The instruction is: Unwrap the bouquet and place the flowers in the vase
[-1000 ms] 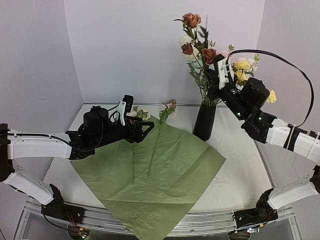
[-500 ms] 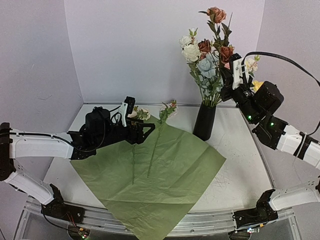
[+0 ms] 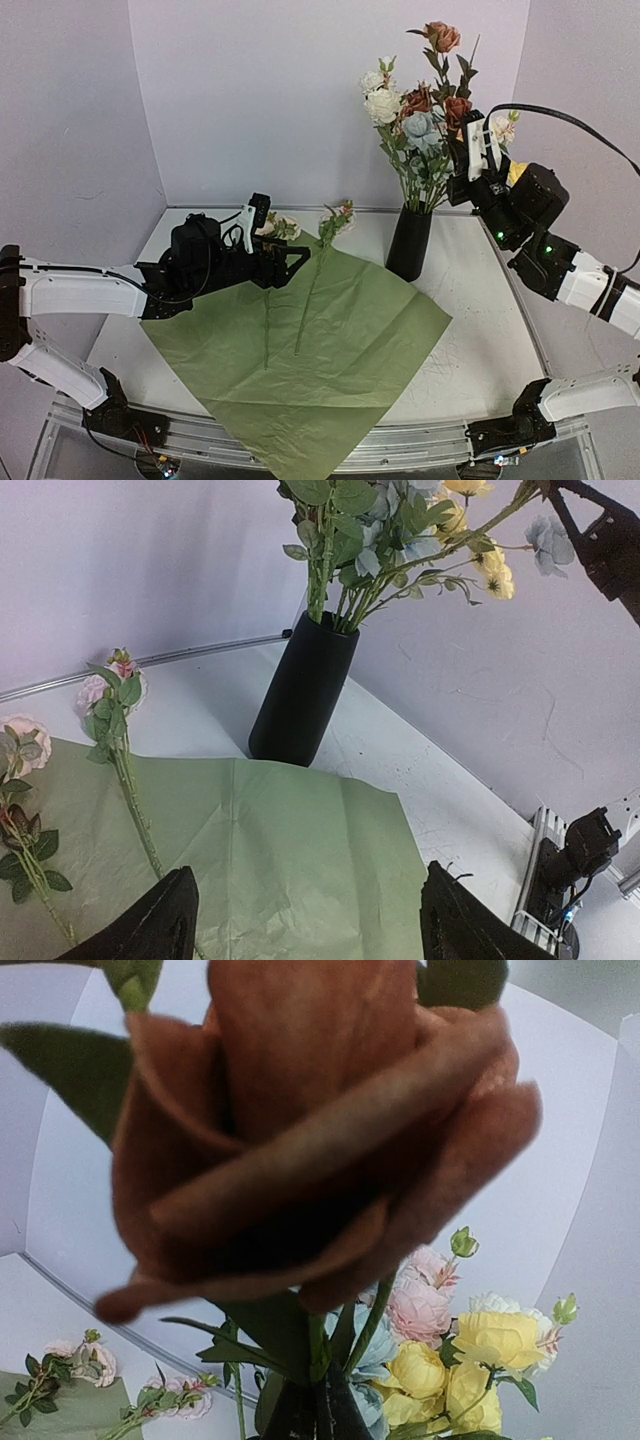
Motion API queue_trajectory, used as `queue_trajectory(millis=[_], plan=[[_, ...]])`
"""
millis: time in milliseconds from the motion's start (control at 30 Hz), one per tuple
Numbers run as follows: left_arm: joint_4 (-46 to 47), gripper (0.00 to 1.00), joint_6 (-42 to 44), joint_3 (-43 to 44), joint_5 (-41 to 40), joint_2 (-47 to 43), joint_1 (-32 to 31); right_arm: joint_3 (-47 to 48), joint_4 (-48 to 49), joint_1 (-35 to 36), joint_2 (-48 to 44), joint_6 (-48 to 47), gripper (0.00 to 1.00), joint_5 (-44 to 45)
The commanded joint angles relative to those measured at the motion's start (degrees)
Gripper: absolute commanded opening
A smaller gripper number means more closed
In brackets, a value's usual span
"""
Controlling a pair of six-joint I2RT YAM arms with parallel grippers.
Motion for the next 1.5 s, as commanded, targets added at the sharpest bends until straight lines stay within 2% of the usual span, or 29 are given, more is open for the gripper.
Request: queue_trajectory(millis=[0, 300, 500, 733, 900, 1300, 1467], plan=[[1.31, 0.77, -0.61, 2.33, 0.4, -0.21, -0.04, 2.88, -0.4, -0.1, -1.51, 1.87, 0.0, -0.81], [1.37, 0.77, -0.65, 2.45, 0.48, -0.06, -0.08, 8.46, -8.37, -0.1, 0.95, 14.99, 0.0, -12.29], [1.37, 0.77, -0.5, 2.69, 0.64, 0.23, -0.07, 13.13, -11.88, -0.1, 4.8, 20.12, 0.0, -14.62], [1.34, 0.77, -0.19, 2.21, 0.16, -0.21, -0.05, 16.06, -15.16, 1.12, 6.18, 21.33, 0.0, -11.88], [1.36, 0.77, 0.05, 2.56, 0.18, 0.35, -0.05, 17.89, -16.58, 3.57, 6.63, 18.95, 0.0, -8.68], [1.31, 0.77, -0.12, 2.99, 0.55, 1.06, -0.05, 18.89, -19.43, 3.68, 1.48, 19.45, 0.0, -18.11], [1.31, 0.77, -0.12, 2.34, 0.31, 0.56, -0.06, 16.02, -18.81, 3.68, -3.99, 21.06, 0.0, -18.6]])
